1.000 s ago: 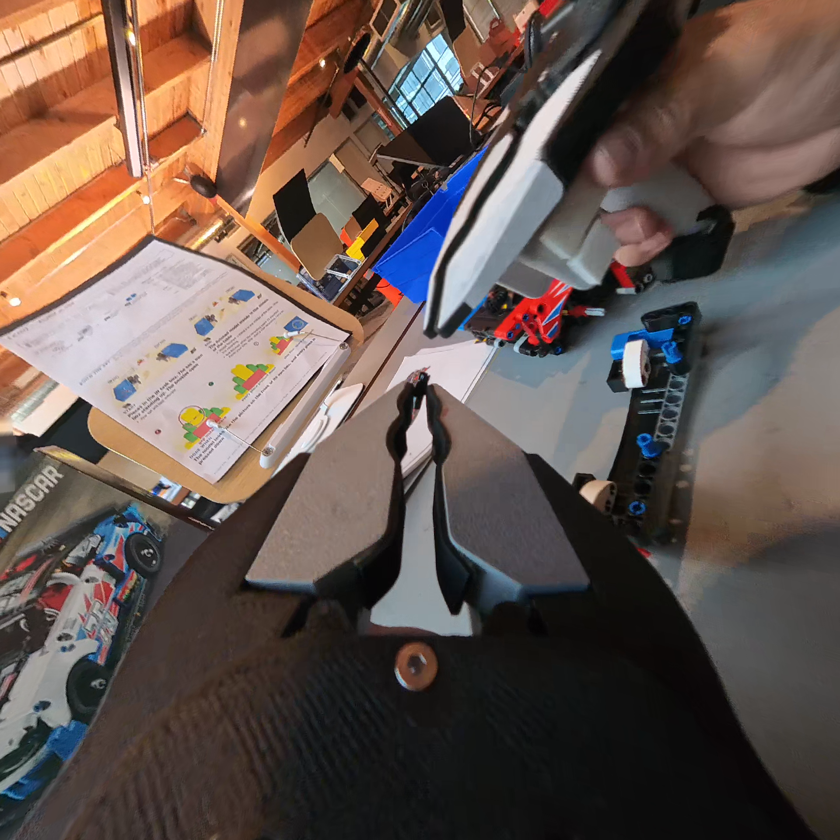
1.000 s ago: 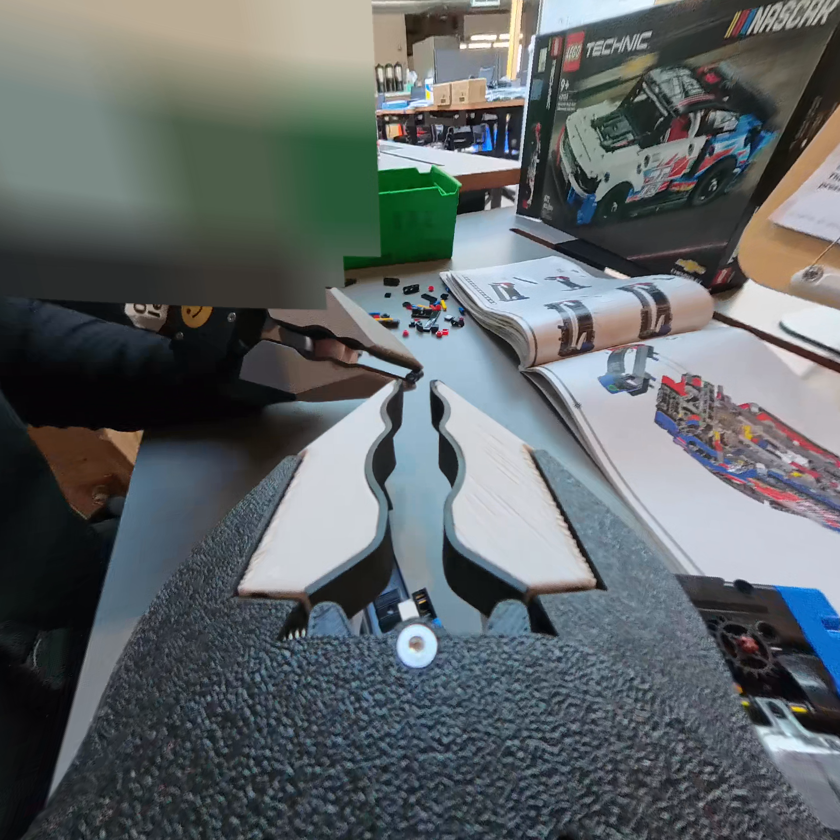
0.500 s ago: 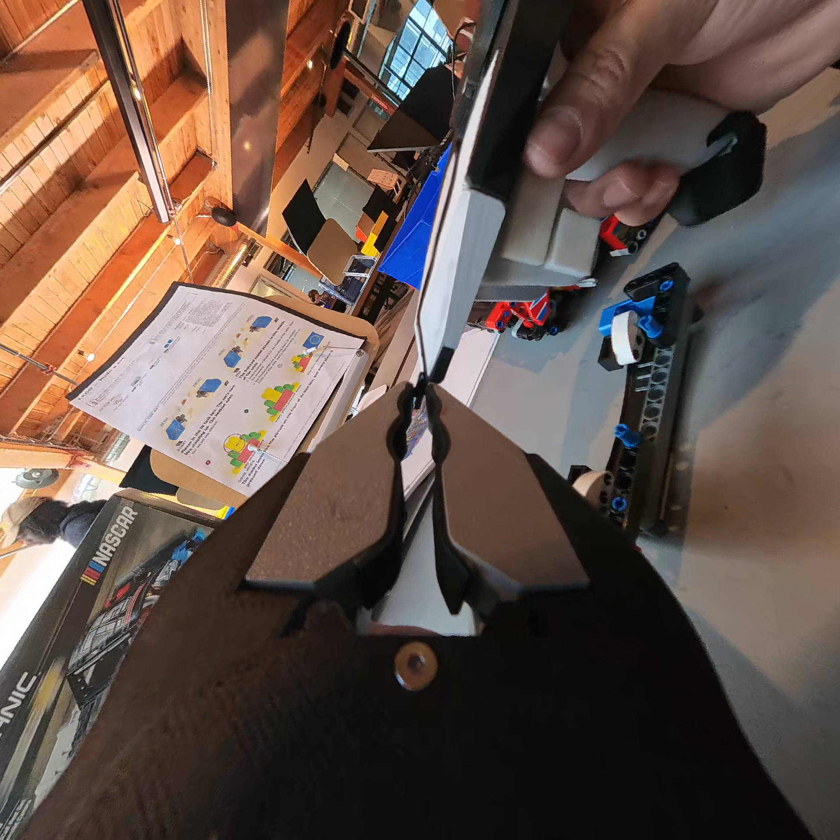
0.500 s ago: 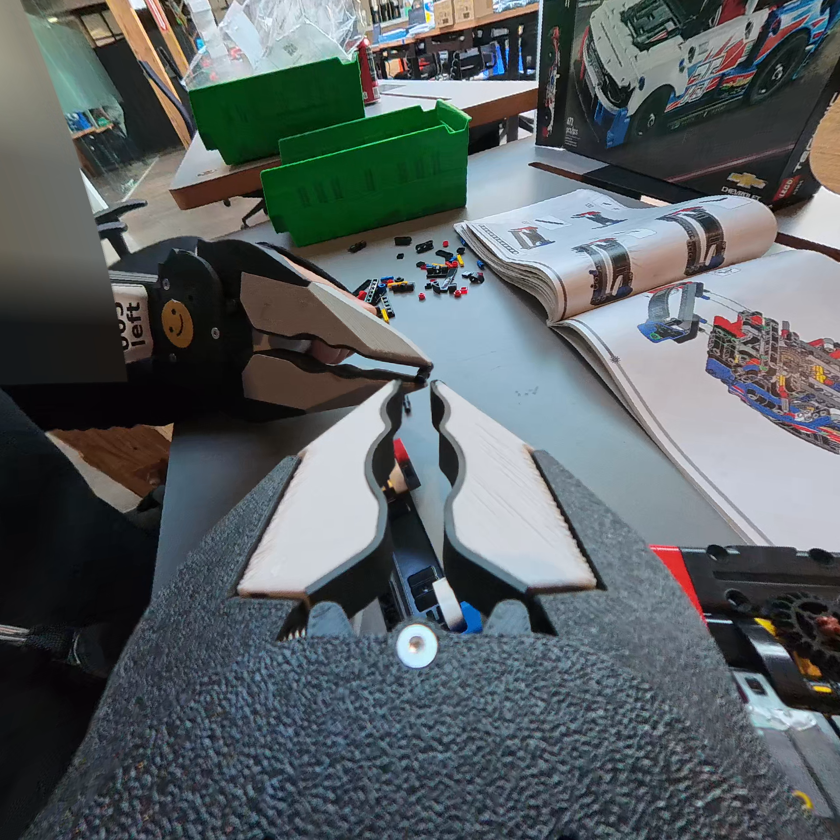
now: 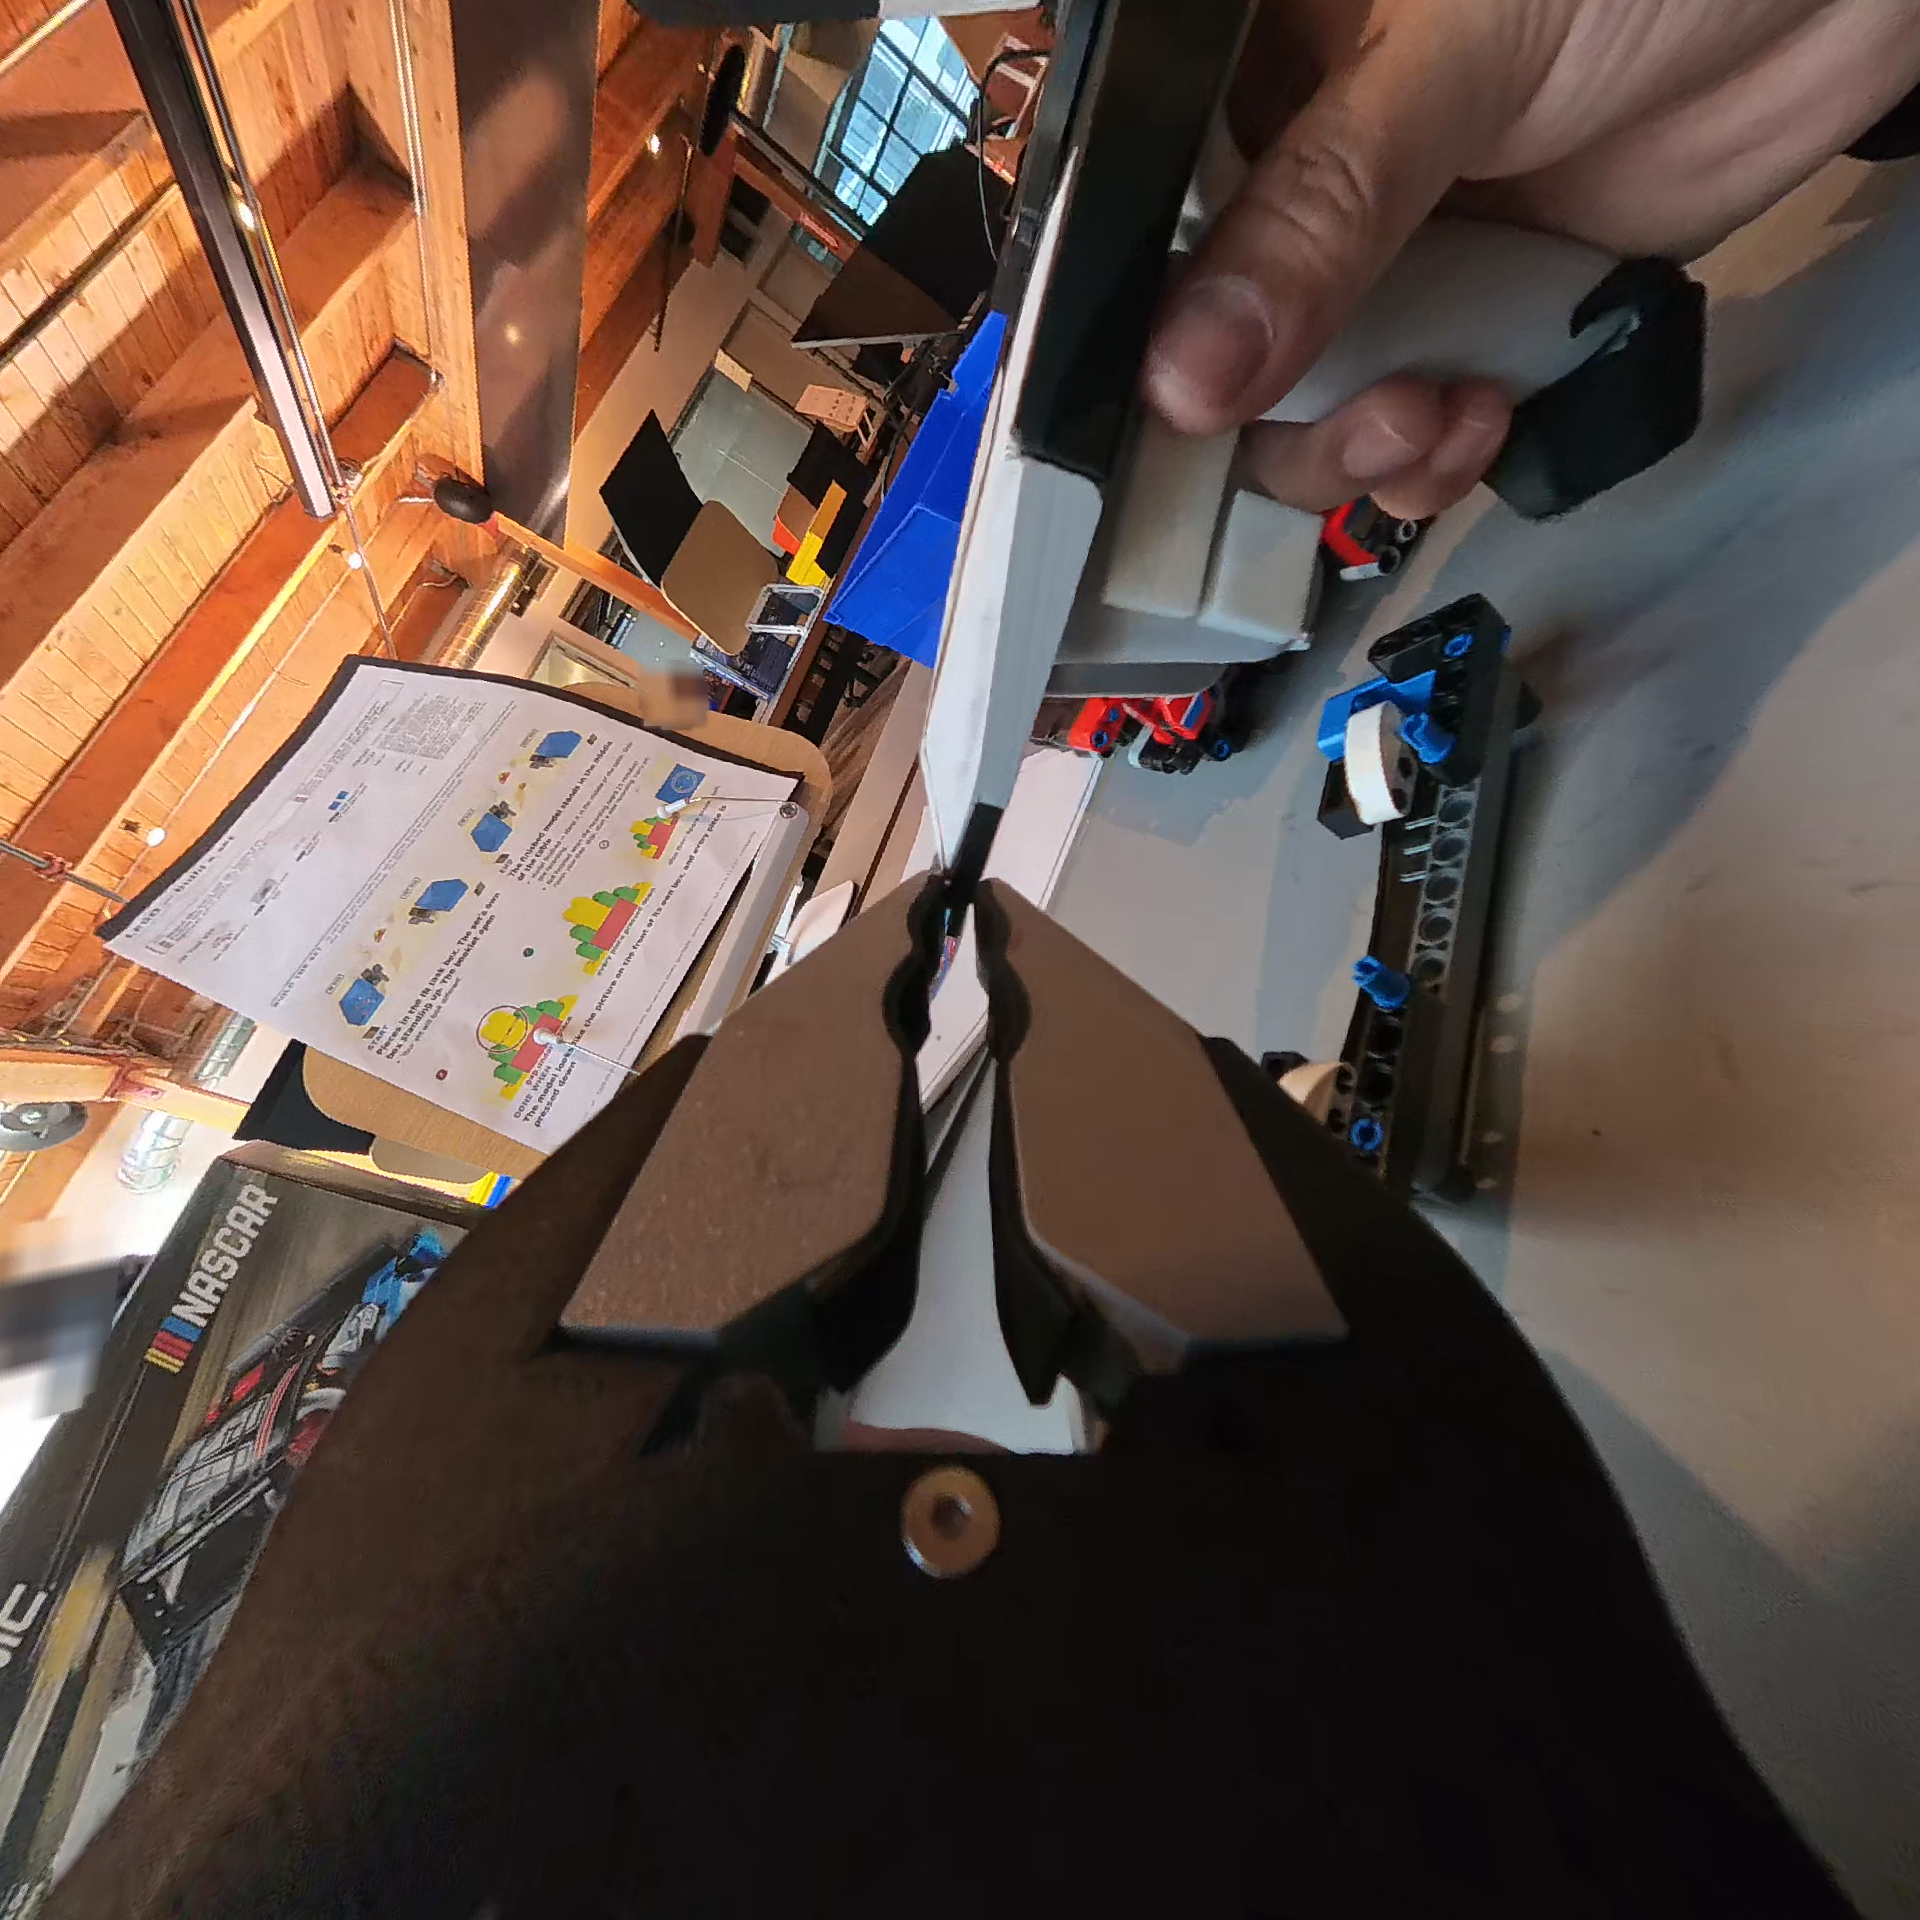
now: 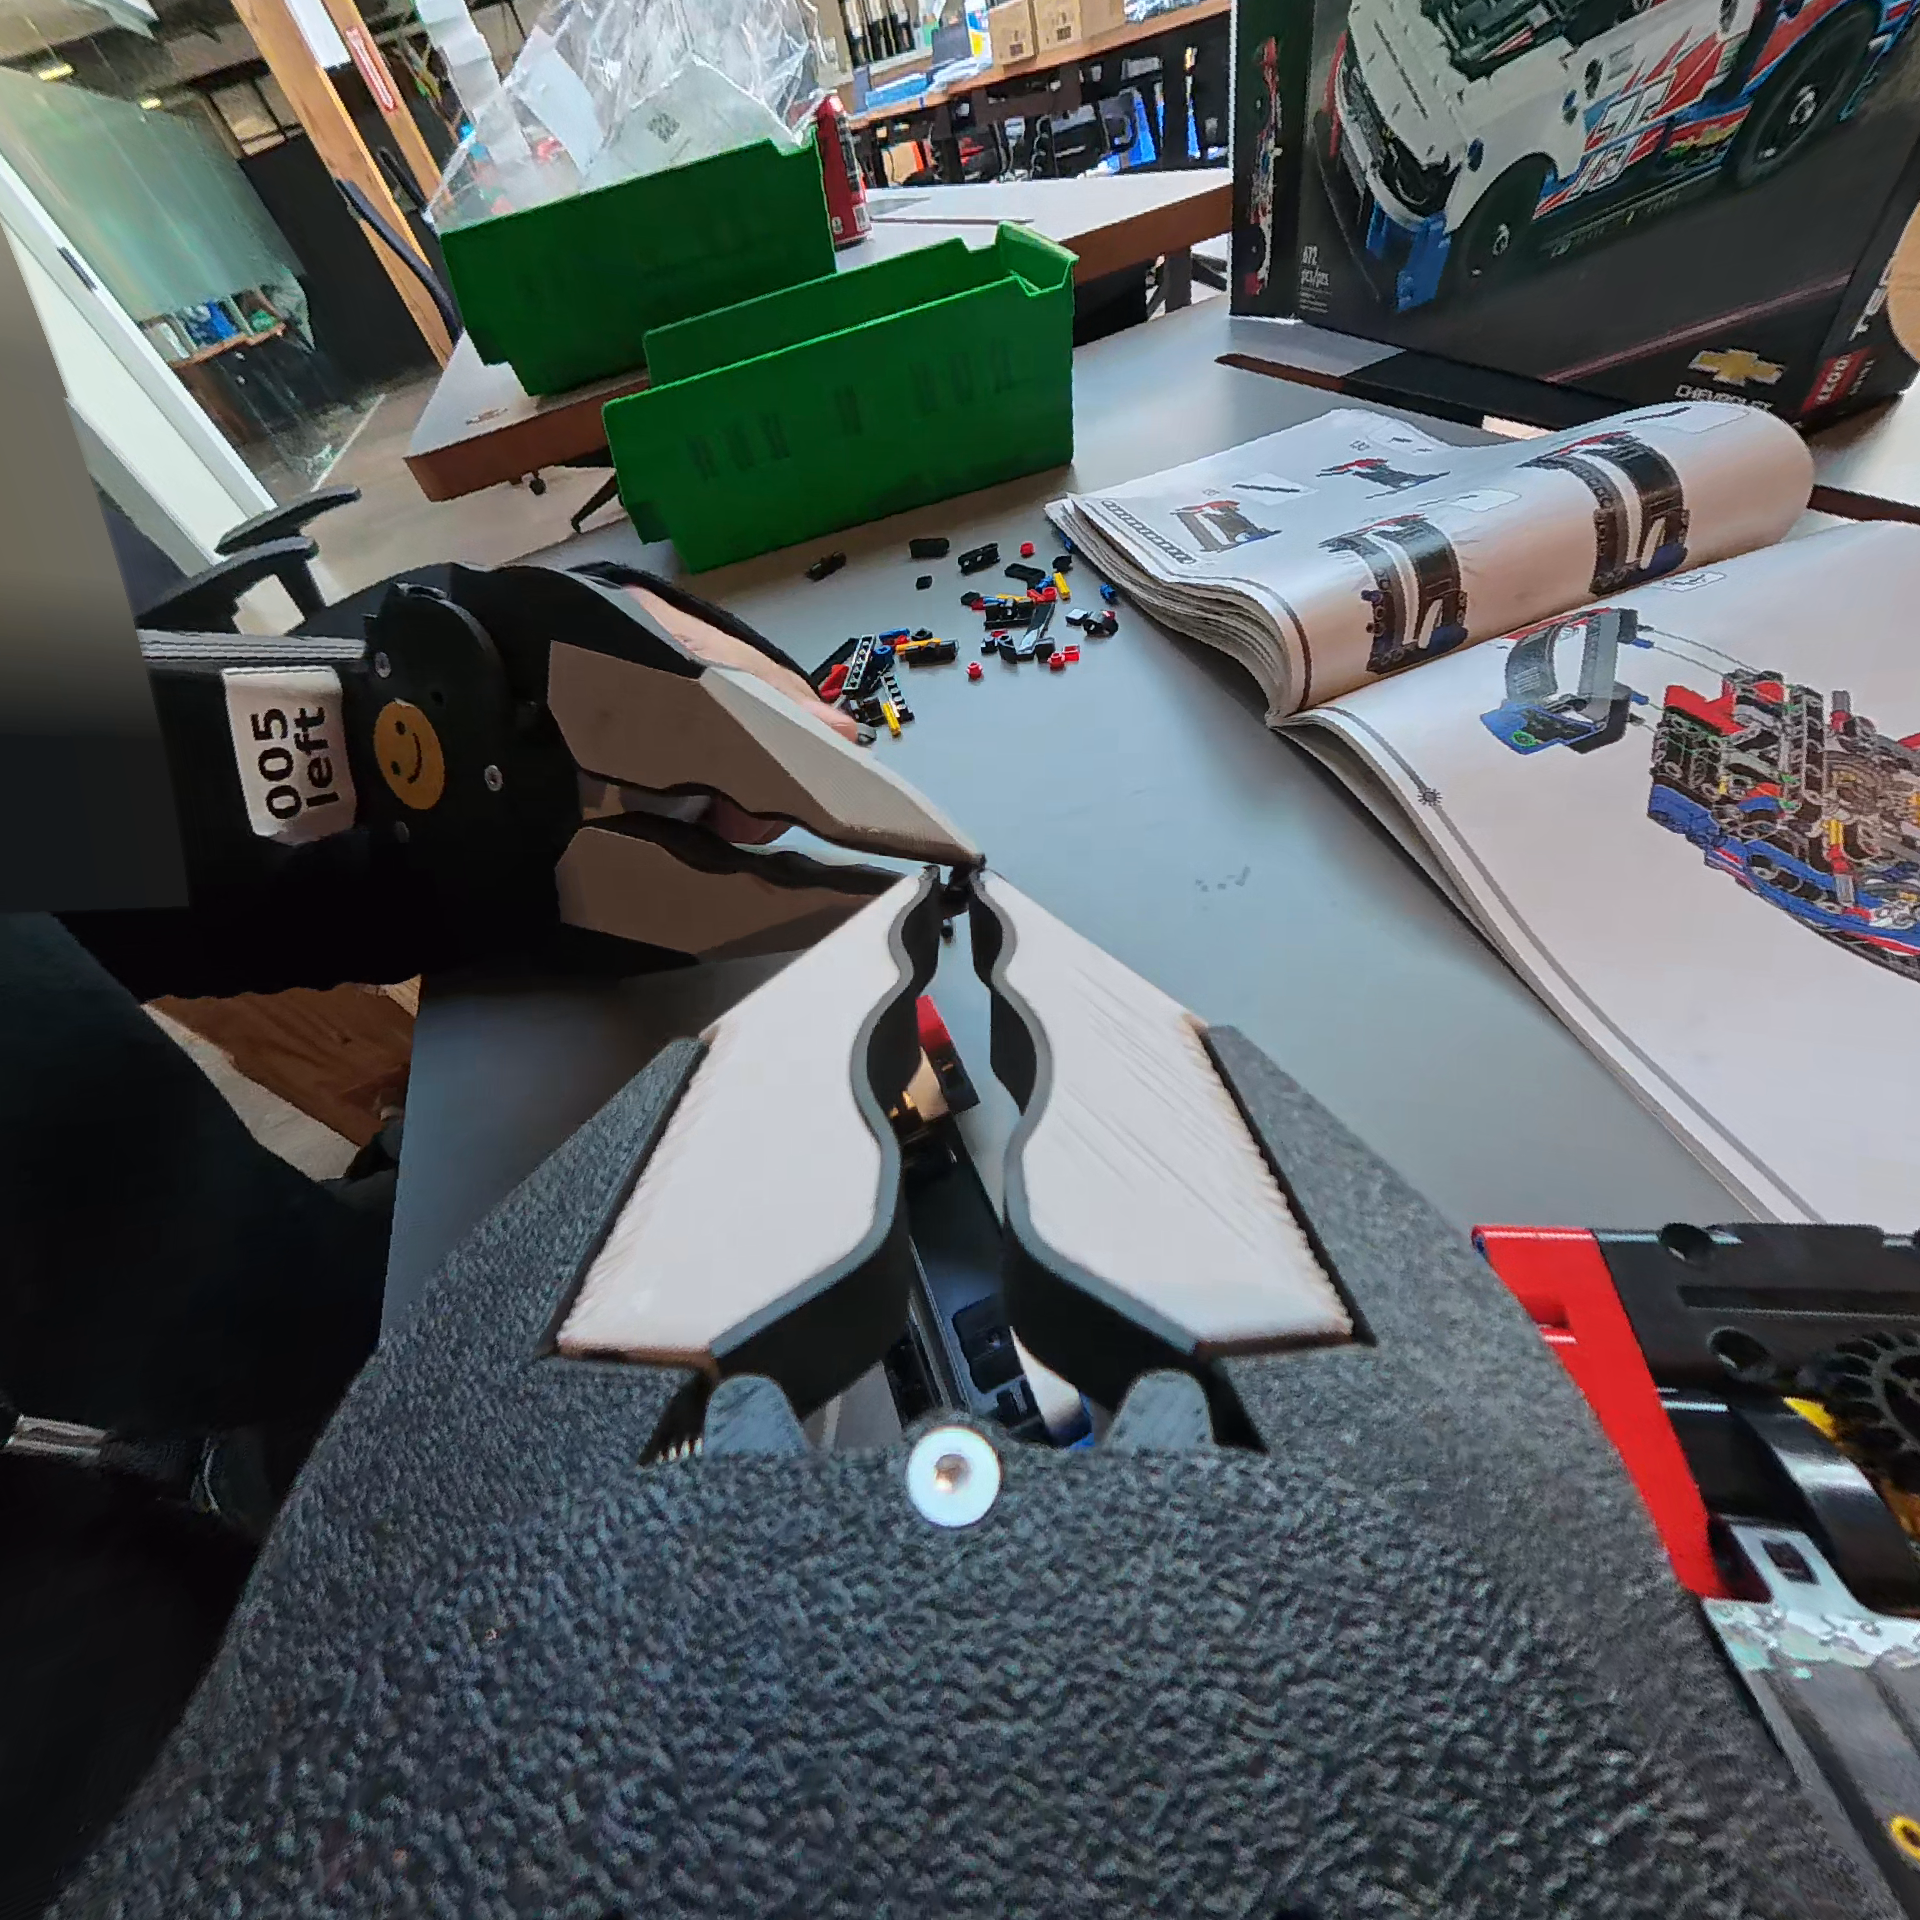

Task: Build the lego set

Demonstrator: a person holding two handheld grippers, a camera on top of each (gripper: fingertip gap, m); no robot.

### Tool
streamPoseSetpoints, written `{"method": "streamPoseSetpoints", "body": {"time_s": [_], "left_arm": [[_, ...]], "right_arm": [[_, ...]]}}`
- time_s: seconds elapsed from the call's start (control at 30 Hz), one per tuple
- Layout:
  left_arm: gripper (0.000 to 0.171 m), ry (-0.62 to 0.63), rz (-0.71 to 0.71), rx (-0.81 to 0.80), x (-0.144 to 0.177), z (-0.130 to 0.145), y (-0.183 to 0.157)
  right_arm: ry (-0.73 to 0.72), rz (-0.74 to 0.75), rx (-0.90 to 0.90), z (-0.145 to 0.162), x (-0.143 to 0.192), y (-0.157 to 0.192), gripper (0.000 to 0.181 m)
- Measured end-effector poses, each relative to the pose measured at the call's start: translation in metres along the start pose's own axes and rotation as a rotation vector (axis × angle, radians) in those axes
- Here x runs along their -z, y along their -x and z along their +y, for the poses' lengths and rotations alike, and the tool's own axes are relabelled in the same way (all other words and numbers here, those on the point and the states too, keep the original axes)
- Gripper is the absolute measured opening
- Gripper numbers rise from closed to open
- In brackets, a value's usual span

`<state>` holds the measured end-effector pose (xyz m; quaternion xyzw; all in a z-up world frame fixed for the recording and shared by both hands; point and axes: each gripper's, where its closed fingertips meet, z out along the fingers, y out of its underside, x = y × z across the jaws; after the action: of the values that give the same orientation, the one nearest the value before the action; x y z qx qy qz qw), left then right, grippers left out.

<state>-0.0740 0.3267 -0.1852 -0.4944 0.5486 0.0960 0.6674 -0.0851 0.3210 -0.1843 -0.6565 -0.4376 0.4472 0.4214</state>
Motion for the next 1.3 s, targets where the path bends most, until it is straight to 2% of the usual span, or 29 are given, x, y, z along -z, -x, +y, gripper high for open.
{"method": "streamPoseSetpoints", "body": {"time_s": [0.23,0.5,0.7,0.8,0.93,1.03,1.3], "left_arm": [[0.003,-0.043,0.042,0.095,-0.001,-0.005,-0.004],[0.009,-0.028,0.058,0.113,-0.001,0.0,-0.007],[0.003,-0.019,0.086,0.079,-0.002,0.0,-0.013],[0.002,-0.004,0.081,0.06,-0.002,0.001,-0.013],[0.002,-0.003,0.077,0.066,-0.002,0.0,-0.012],[0.002,-0.005,0.07,0.07,-0.001,-0.001,-0.01],[0.002,-0.019,0.087,0.062,-0.001,-0.005,-0.015]], "right_arm": [[0.044,-0.022,0.001,0.003,0.005,0.001,0.005],[0.04,-0.058,-0.075,0.006,0.01,0.0,0.004],[0.063,-0.077,-0.08,0.01,0.009,0.003,0.005],[0.073,-0.031,-0.014,0.01,0.009,0.0,0.005],[0.12,0.058,0.142,0.011,0.01,-0.002,0.018],[0.144,0.069,0.208,0.01,0.009,0.001,0.006],[0.179,0.075,0.252,0.013,0.01,0.005,0.005]]}}
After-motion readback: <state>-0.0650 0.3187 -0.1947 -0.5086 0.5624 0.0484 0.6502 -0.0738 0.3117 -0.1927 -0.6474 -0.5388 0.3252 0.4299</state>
